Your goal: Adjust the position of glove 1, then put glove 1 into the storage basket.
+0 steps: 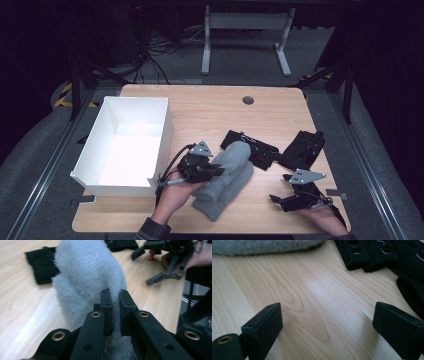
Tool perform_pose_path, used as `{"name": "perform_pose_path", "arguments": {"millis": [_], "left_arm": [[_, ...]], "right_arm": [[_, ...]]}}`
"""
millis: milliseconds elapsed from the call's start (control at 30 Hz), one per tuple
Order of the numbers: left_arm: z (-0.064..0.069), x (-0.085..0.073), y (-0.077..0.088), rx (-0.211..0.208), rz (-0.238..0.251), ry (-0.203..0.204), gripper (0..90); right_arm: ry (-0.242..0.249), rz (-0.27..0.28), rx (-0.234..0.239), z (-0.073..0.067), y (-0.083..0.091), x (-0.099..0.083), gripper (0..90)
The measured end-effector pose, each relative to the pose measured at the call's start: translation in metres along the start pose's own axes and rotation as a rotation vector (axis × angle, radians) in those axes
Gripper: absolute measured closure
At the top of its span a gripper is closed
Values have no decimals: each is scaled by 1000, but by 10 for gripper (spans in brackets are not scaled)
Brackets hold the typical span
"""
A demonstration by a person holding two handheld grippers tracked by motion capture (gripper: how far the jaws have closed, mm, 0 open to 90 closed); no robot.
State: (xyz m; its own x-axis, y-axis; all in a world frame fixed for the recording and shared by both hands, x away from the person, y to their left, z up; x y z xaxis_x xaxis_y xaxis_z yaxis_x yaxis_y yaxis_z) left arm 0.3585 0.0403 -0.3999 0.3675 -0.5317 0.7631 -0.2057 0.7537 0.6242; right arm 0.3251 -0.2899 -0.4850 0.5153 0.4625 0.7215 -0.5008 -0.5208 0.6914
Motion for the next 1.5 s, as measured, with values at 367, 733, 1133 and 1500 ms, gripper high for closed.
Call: {"name": "perform_pose_path", "arguments": {"millis": [367, 733, 1133, 1500], "left_arm": [[17, -14, -18, -23, -42, -17, 842], [20, -24, -39, -32, -135, -69, 834], [17, -15, -15, -52, -48, -45, 537], [-8, -25, -2, -8, 0, 50, 141]], "right_arm": [[0, -1, 1, 0, 0, 0, 94], [0, -1, 1, 0, 0, 0, 94], [-4, 0, -3, 0, 0, 0, 93], [4, -26, 0, -2, 2, 3, 147]]}}
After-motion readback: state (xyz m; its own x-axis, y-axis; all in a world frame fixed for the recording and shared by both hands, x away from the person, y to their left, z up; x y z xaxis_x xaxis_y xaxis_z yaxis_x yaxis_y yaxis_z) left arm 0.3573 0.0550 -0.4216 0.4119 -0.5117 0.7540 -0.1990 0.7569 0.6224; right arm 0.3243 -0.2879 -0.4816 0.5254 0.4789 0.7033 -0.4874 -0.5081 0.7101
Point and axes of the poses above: each handheld gripper's, and its own axes: y roughly backward along the jaws, x roughly out of its top, z roughly to its right, the point moved 2 cm from there along -y, roughly forward along the jaws, and after that the axes turned 5 degrees about -y, right-handed, at the moved point
